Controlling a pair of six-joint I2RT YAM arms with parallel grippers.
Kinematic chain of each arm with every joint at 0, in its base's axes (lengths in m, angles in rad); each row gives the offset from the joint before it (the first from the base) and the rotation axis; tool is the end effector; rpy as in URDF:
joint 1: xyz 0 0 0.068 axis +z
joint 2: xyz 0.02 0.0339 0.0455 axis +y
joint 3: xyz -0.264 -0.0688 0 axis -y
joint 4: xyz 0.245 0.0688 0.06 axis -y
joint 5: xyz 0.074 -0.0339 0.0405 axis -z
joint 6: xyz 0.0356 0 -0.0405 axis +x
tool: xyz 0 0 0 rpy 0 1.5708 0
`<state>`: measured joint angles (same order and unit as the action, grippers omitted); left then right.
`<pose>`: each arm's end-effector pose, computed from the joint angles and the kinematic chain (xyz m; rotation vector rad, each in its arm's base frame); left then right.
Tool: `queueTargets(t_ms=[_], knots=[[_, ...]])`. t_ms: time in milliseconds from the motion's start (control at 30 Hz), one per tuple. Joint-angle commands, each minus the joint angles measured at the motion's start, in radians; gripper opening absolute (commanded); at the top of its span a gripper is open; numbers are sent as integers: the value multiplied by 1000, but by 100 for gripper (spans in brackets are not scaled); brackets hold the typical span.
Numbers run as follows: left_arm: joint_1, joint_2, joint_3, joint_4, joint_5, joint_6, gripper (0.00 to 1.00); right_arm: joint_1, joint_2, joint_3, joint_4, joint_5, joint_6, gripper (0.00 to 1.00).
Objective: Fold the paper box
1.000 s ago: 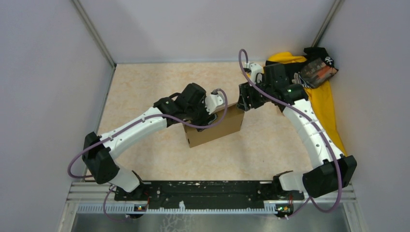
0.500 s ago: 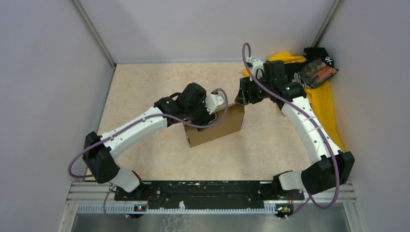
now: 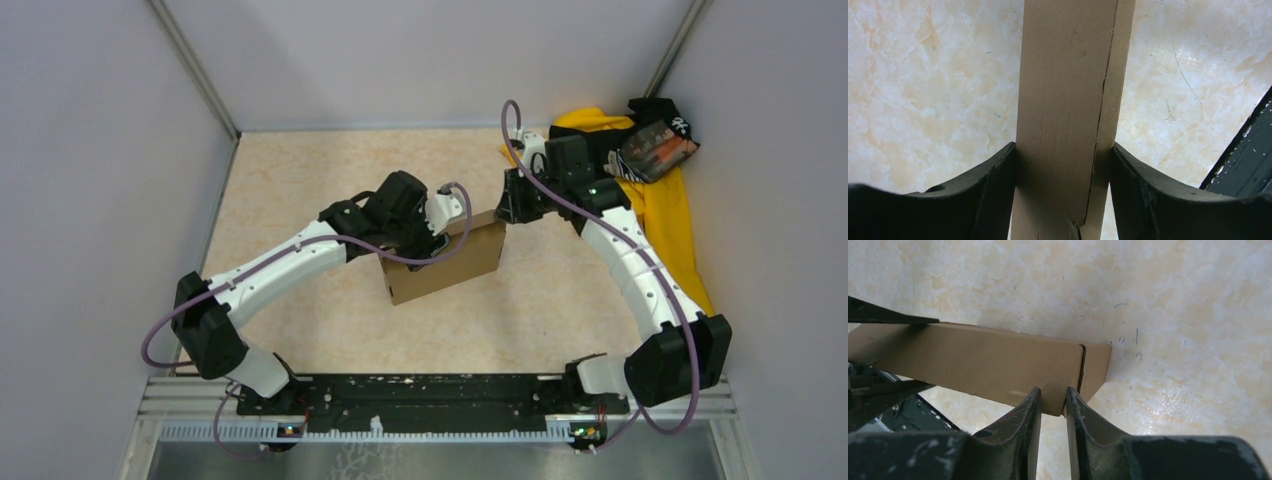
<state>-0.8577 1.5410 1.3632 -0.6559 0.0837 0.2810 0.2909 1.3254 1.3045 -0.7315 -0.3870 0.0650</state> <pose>0.2185 -0.2572 0.3120 1.3447 2.0280 -0.3649 0.2645 0.0932 0.3514 -0.4591 2.2915 0.6279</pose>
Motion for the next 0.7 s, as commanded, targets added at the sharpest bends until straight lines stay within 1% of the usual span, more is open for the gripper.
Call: queueTargets(t_ms=[0, 133, 467, 667], knots=[[-6, 77, -37, -85, 7, -12, 44, 1, -42, -61, 14, -11, 1, 21], [-6, 80, -36, -85, 3, -15, 44, 1, -61, -115, 21, -9, -3, 17], [-2, 69, 0, -77, 35, -45, 43, 1, -58, -179, 19, 7, -30, 14], [12, 56, 50, -42, 95, -77, 47, 2, -47, -193, 18, 20, -43, 14]])
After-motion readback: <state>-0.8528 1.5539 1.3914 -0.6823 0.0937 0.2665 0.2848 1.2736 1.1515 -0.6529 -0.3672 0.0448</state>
